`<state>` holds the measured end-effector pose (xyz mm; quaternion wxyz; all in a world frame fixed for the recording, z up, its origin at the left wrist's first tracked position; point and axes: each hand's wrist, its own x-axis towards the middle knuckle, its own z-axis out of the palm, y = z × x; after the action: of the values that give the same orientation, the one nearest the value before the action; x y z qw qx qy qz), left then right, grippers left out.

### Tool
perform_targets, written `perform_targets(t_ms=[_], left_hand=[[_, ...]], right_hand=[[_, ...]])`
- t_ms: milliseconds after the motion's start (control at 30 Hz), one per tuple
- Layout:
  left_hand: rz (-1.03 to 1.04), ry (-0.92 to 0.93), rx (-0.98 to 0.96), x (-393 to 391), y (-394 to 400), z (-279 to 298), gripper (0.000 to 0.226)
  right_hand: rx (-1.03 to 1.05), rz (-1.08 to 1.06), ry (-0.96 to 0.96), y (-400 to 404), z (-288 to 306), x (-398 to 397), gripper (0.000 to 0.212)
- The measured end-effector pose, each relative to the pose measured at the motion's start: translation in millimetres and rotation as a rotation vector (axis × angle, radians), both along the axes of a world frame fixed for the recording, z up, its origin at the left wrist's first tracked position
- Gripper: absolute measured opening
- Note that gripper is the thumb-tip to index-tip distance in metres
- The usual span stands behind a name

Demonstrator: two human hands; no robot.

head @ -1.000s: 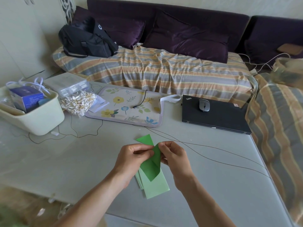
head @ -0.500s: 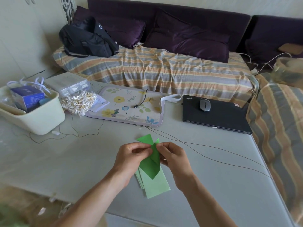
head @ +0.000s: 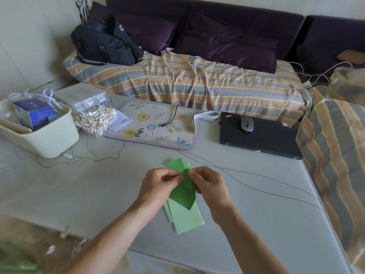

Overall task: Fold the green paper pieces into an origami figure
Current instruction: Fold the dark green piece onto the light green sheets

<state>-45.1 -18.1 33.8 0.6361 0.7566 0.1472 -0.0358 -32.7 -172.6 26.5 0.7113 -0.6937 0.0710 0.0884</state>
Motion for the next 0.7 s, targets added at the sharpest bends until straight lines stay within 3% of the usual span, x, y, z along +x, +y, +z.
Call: perform_targets(t_ms=[133, 300, 500, 700], left_hand=[[0.094, -0.023, -0.054, 3.4, 1.3, 1.9, 0.009], [0.055, -0.013, -0.049, 3.8, -0.1, 1.8, 0.005], [0.1, -0.053, -0.059, 4.8, 2.3, 3.4, 0.003], [-0.003, -0.037, -0.07, 2.0, 0.2, 8.4, 0.007]], right_hand=[[0.031, 0.056, 0.04, 1.3, 2.8, -2.0, 0.009], [-0.084, 0.042, -0.019, -0.4, 1.1, 0.4, 0.009], [-0.043, 0.067, -0.034, 0.5, 4.2, -1.9, 0.009], [-0.109, 0.059, -0.069, -0.3, -1.1, 0.7, 0.01]])
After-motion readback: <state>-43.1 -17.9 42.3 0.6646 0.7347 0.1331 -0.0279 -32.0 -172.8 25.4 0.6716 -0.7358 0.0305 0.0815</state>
